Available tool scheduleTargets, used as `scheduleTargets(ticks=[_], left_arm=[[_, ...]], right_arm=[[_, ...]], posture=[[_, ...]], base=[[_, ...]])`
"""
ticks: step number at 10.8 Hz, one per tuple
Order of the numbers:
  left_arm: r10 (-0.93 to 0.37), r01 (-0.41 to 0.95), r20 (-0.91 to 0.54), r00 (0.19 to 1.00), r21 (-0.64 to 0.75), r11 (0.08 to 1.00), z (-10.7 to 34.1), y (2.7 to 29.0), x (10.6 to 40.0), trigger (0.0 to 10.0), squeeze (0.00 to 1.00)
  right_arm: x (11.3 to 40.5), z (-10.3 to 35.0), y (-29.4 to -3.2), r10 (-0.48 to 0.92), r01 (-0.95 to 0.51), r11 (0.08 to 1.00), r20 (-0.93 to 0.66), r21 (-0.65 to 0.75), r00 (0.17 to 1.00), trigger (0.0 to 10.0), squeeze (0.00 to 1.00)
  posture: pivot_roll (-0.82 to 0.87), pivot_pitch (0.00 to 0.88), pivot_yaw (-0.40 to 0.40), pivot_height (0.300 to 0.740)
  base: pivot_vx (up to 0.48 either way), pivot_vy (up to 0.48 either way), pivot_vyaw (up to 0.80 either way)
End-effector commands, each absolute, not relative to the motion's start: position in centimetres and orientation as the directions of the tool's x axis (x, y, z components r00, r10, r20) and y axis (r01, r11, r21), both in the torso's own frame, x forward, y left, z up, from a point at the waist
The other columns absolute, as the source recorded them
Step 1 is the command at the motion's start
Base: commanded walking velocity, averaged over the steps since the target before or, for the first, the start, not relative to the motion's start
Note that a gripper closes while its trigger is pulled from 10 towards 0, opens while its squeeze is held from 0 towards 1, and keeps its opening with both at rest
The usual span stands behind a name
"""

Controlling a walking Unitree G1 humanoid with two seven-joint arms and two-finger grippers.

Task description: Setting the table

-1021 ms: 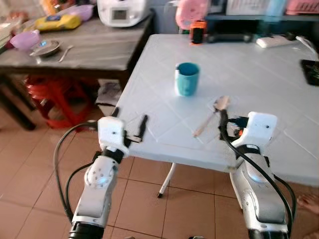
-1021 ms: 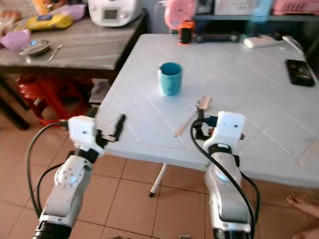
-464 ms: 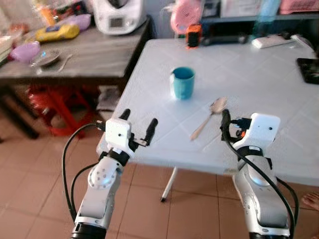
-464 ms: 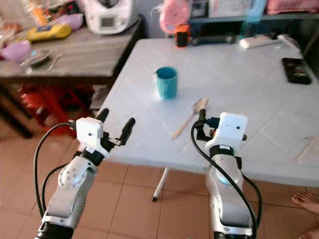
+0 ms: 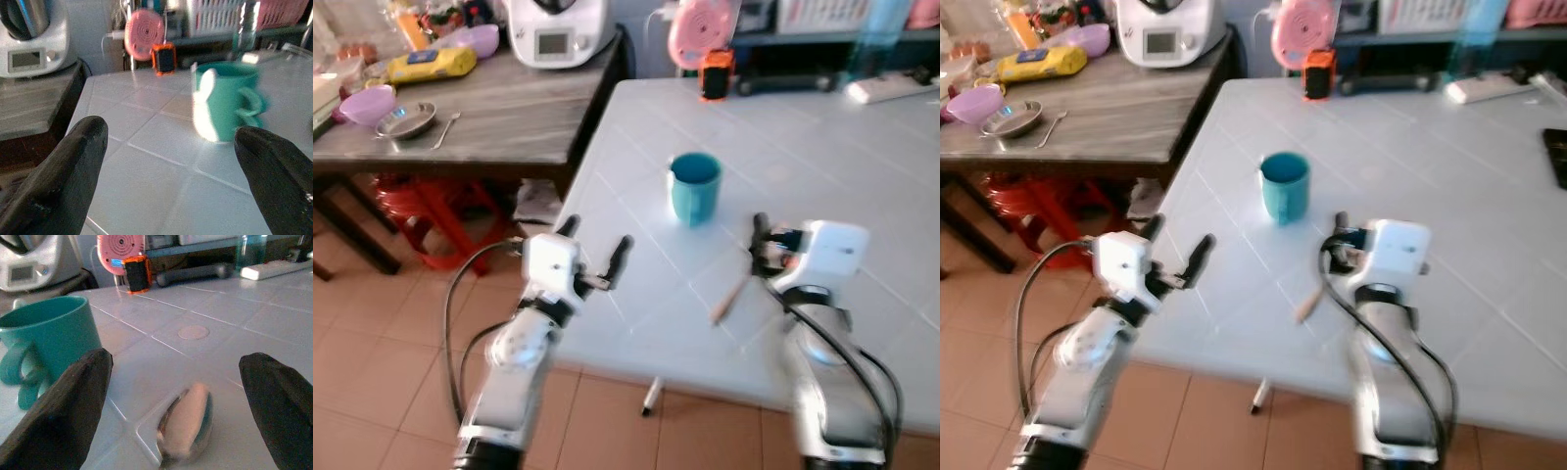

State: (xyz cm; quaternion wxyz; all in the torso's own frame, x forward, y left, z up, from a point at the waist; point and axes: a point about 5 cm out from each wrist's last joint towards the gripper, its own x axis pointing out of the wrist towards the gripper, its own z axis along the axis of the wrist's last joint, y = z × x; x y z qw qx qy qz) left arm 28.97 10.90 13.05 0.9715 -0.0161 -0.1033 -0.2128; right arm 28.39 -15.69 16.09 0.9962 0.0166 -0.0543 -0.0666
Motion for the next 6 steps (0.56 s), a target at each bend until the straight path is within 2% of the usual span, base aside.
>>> scheduleTargets(ticks=[1, 3, 6], left_arm=[[-0.437, 0.445, 0.21, 0.875, 0.007, 0.895, 13.24, 10.1, 28.96, 10.0, 0.0], [-0.488, 0.493, 0.196, 0.851, 0.028, 0.87, 12.82, 10.22, 28.32, 10.0, 0.0], [-0.489, 0.489, 0.167, 0.856, 0.046, 0.871, 12.33, 10.78, 28.06, 10.0, 0.0]], right_arm=[[28.1, 16.29, -16.45, -0.158, 0.156, 0.987, 0.111, 0.034, 0.981, 10.0, 0.0], [27.94, 15.87, -16.02, -0.139, 0.135, 0.99, 0.092, 0.045, 0.986, 10.0, 0.0], [27.77, 15.57, -15.96, -0.135, 0.132, 0.99, 0.078, 0.047, 0.988, 10.0, 0.0]], posture=[[-0.18, 0.112, 0.158, 0.74], [-0.18, 0.112, 0.16, 0.74], [-0.17, 0.112, 0.163, 0.74]], base=[[0.0, 0.0, 0.0], [0.0, 0.0, 0.0], [0.0, 0.0, 0.0]])
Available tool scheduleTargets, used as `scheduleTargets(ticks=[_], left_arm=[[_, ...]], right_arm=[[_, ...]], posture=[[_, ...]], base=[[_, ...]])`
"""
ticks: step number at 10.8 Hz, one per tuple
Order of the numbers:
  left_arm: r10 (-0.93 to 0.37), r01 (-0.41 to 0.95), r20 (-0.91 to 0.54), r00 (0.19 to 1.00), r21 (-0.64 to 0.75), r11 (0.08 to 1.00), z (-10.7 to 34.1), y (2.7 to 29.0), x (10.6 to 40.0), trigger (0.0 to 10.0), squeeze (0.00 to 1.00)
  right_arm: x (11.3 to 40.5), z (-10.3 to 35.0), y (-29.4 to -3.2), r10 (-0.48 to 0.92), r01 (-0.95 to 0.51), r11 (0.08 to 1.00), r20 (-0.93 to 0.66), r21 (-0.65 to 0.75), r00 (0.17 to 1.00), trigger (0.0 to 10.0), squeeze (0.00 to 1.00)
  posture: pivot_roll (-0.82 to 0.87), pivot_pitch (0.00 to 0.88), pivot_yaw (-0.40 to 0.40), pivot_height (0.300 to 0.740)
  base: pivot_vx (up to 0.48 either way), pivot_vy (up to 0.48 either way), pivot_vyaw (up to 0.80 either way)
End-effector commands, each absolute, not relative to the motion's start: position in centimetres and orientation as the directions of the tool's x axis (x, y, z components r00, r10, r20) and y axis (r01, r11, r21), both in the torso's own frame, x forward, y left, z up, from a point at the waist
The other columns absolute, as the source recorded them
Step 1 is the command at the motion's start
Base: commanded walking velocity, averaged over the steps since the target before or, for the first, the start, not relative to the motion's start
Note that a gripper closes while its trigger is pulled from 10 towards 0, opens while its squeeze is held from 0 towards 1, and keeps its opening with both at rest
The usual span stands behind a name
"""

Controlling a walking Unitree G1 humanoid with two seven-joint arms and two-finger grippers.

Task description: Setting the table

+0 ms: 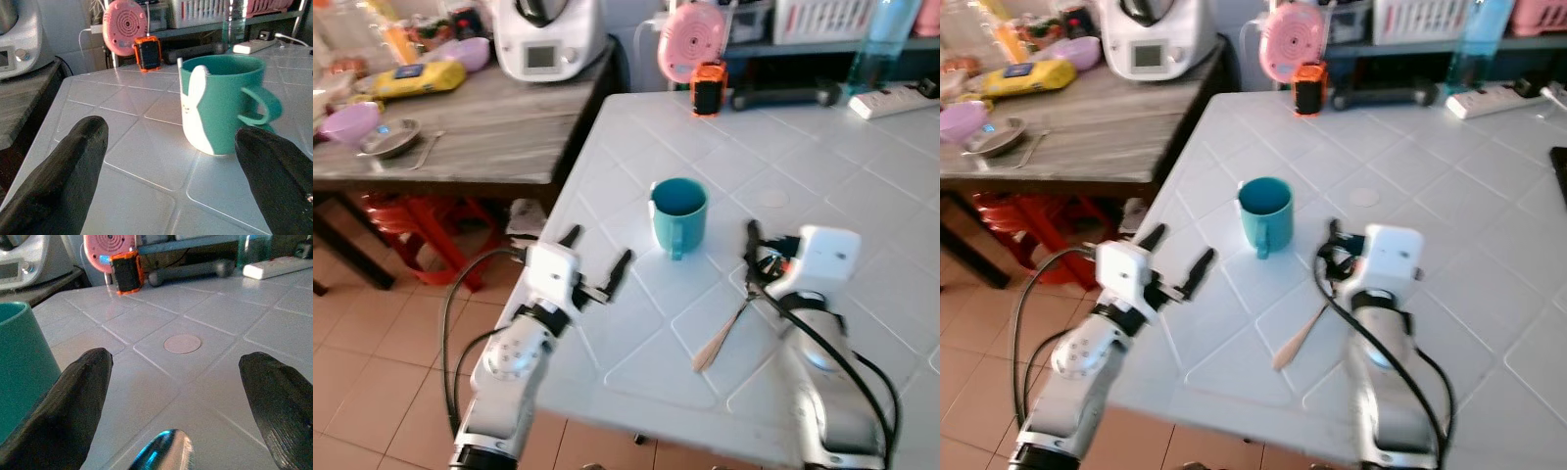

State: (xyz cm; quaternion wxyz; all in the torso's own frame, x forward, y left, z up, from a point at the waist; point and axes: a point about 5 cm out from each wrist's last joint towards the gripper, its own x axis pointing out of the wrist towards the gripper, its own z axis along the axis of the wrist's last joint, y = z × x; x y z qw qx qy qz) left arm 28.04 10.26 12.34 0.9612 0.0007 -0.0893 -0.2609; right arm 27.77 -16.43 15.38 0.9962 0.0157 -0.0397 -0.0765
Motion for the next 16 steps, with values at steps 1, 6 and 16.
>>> scheduleTargets(ticks=[1, 6, 16], left_arm=[[-0.491, 0.484, 0.142, 0.859, 0.082, 0.871, 12.1, 11.0, 27.9, 10.0, 0.0], [-0.554, 0.541, 0.073, 0.829, 0.14, 0.829, 11.6, 12.4, 27.4, 10.0, 0.0], [-0.603, 0.593, 0.079, 0.794, 0.115, 0.797, 11.8, 11.6, 27.7, 10.0, 0.0]], right_arm=[[27.8, 15.6, -15.7, -0.128, 0.124, 0.991, 0.075, 0.054, 0.989, 10.0, 0.0], [26.9, 14.6, -12.0, 0.092, -0.088, 0.988, -0.021, 0.129, 0.996, 10.0, 0.0], [22.8, 13.4, -13.9, 0.024, -0.019, 0.996, -0.057, 0.085, 0.998, 10.0, 0.0]], posture=[[-0.17, 0.117, 0.165, 0.74], [-0.16, 0.134, 0.174, 0.74], [-0.19, 0.151, 0.179, 0.74]], base=[[0.0, 0.0, 0.0], [0.0, 0.0, 0.0], [0.0, 0.0, 0.0]])
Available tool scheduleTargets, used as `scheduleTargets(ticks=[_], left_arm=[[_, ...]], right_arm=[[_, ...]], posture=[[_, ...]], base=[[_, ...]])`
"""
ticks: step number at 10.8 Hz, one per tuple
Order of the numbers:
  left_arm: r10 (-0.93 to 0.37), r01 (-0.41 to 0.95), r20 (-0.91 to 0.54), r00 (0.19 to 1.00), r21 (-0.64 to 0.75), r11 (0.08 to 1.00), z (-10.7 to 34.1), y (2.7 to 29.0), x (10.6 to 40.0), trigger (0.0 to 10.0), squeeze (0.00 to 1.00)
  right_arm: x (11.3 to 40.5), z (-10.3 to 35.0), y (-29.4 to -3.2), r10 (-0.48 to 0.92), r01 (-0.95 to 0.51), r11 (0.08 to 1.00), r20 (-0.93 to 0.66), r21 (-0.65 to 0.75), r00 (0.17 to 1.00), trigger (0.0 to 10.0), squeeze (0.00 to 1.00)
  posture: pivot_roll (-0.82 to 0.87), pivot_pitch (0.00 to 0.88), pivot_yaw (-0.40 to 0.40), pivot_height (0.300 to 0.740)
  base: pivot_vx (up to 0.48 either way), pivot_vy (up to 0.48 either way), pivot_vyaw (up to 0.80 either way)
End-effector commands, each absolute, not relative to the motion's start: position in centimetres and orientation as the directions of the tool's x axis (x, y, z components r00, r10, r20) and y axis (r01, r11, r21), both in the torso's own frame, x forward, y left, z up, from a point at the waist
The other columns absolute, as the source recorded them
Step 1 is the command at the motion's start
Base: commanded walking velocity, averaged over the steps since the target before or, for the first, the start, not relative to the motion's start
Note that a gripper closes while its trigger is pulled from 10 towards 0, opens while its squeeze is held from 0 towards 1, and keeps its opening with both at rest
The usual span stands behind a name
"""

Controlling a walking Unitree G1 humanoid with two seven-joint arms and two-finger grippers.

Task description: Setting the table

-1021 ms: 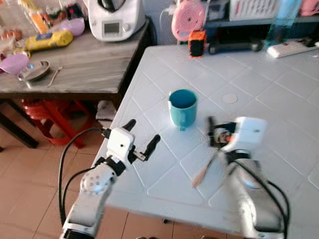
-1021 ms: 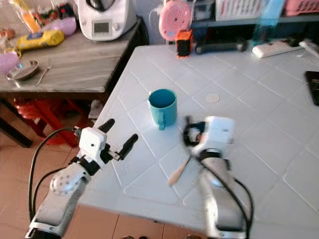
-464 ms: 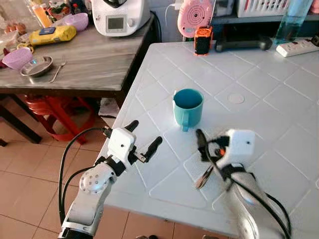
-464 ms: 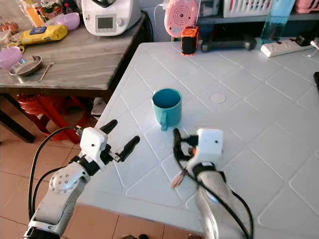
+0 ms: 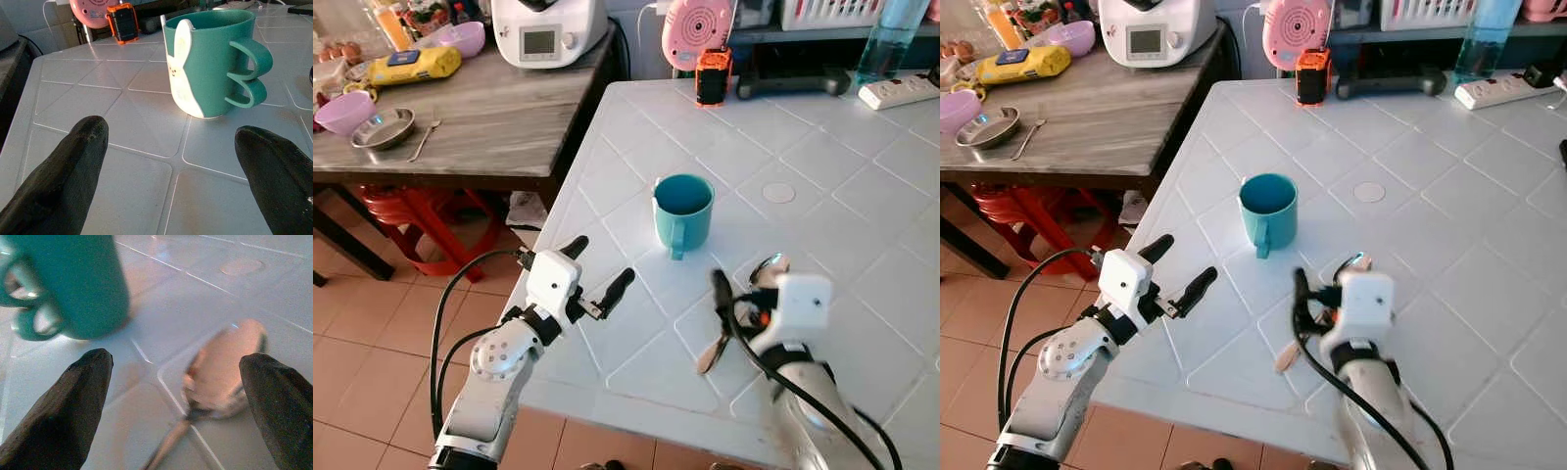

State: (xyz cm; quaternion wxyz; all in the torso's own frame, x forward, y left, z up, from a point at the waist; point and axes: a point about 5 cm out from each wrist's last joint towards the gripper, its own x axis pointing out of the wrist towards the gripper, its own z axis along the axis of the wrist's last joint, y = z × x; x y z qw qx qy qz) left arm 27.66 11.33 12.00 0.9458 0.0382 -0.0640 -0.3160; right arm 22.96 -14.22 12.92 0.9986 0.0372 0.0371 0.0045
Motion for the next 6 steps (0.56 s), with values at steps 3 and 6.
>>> scheduleTargets(ticks=[3, 6], left_arm=[[-0.612, 0.603, 0.077, 0.787, 0.115, 0.79, 11.8, 11.5, 27.7, 10.0, 0.0], [-0.61, 0.601, 0.075, 0.789, 0.113, 0.791, 11.8, 11.4, 27.7, 10.0, 0.0]], right_arm=[[23.0, 12.8, -14.8, -0.041, 0.051, 0.993, -0.09, 0.107, 0.995, 10.0, 0.0], [23.9, 13.0, -15.6, -0.071, 0.079, 0.991, -0.081, 0.105, 0.994, 10.0, 0.0]], posture=[[-0.19, 0.154, 0.188, 0.74], [-0.19, 0.156, 0.184, 0.74]], base=[[0.0, 0.0, 0.0], [0.0, 0.0, 0.0]])
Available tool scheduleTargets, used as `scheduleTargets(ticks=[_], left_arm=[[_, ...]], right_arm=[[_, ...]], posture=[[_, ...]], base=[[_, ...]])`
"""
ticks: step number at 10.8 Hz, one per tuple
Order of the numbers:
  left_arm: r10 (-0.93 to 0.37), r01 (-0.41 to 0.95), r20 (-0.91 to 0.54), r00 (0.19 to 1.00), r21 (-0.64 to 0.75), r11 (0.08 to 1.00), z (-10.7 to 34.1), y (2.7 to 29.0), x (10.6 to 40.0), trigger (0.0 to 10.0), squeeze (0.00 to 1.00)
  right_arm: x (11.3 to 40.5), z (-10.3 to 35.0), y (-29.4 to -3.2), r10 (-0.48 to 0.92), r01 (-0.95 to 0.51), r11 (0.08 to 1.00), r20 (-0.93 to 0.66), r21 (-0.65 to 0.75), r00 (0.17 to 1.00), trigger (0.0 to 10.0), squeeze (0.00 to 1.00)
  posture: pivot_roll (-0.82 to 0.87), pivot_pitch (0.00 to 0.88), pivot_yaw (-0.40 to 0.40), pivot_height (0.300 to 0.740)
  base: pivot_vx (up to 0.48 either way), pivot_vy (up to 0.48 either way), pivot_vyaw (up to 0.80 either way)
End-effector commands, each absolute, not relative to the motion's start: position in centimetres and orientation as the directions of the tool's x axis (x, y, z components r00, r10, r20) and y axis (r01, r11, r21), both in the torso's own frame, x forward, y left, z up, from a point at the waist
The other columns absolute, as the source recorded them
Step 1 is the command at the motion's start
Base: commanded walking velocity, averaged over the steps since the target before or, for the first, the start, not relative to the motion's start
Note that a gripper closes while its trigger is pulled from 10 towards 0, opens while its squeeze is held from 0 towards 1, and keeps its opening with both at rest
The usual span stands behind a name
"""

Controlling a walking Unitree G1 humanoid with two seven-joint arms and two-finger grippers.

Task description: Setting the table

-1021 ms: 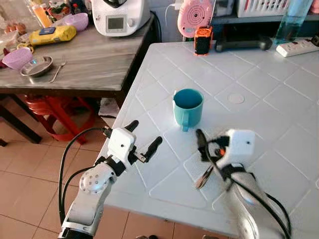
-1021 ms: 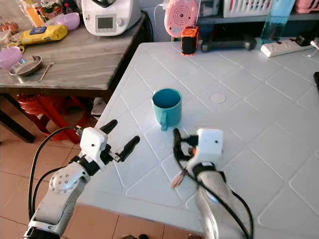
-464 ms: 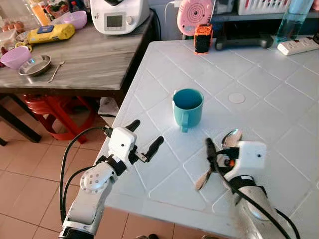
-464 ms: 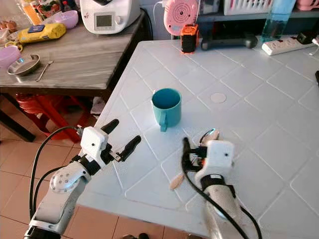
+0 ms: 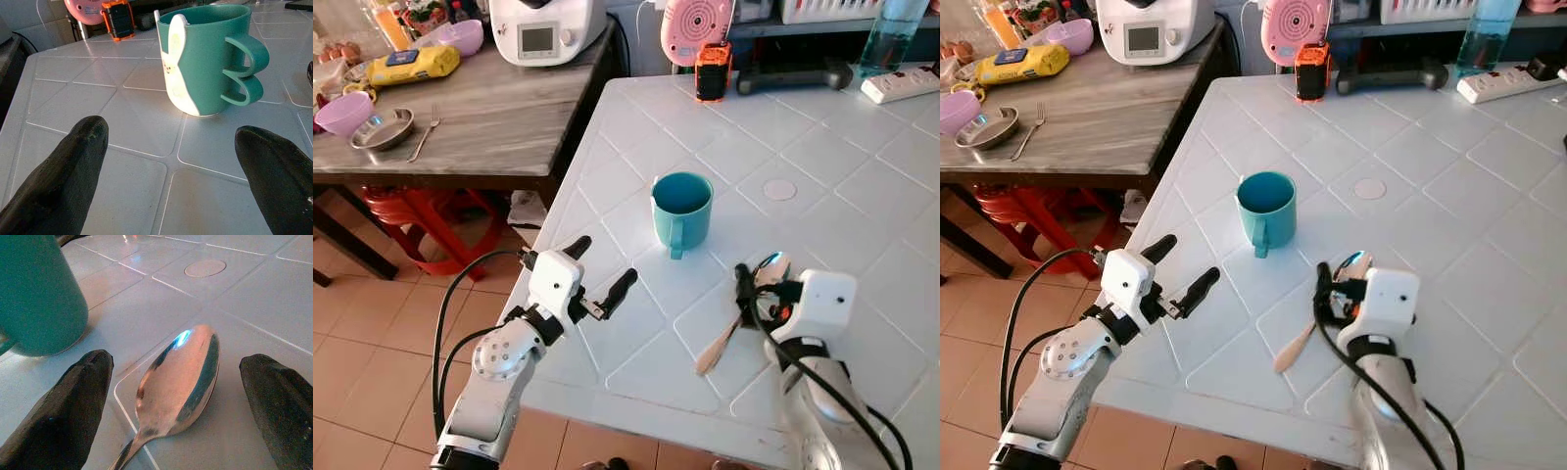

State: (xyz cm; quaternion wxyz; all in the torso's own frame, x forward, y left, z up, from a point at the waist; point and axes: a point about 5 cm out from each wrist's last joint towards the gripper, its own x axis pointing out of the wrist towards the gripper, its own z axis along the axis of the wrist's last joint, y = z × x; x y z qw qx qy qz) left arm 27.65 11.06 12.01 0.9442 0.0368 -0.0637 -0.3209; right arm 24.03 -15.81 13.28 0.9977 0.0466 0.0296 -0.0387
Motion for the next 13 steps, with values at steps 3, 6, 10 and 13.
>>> scheduleTargets(ticks=[3, 6, 10, 13], left_arm=[[-0.604, 0.595, 0.074, 0.794, 0.112, 0.796, 11.7, 11.4, 27.6, 10.0, 0.0], [-0.597, 0.588, 0.07, 0.799, 0.115, 0.801, 11.7, 11.5, 27.6, 10.0, 0.0], [-0.591, 0.583, 0.074, 0.803, 0.111, 0.805, 11.7, 11.4, 27.6, 10.0, 0.0], [-0.591, 0.583, 0.075, 0.803, 0.108, 0.805, 11.7, 11.3, 27.6, 10.0, 0.0]], right_arm=[[25.2, 13.1, -16.6, -0.086, 0.091, 0.993, -0.065, 0.079, 0.994, 10.0, 0.0], [26.5, 13.3, -16.0, -0.042, 0.048, 0.993, -0.065, 0.104, 0.997, 10.0, 0.0], [27.1, 13.7, -14.1, 0.053, -0.048, 0.991, -0.043, 0.126, 0.998, 10.0, 0.0], [28.5, 15.1, -13.1, 0.097, -0.098, 0.991, 0.015, 0.094, 0.995, 10.0, 0.0]], posture=[[-0.18, 0.156, 0.182, 0.74], [-0.17, 0.156, 0.178, 0.74], [-0.17, 0.151, 0.175, 0.74], [-0.16, 0.155, 0.177, 0.74]], base=[[0.0, 0.0, 0.0], [0.0, 0.0, 0.0], [0.0, 0.0, 0.0], [0.0, 0.0, 0.0]])
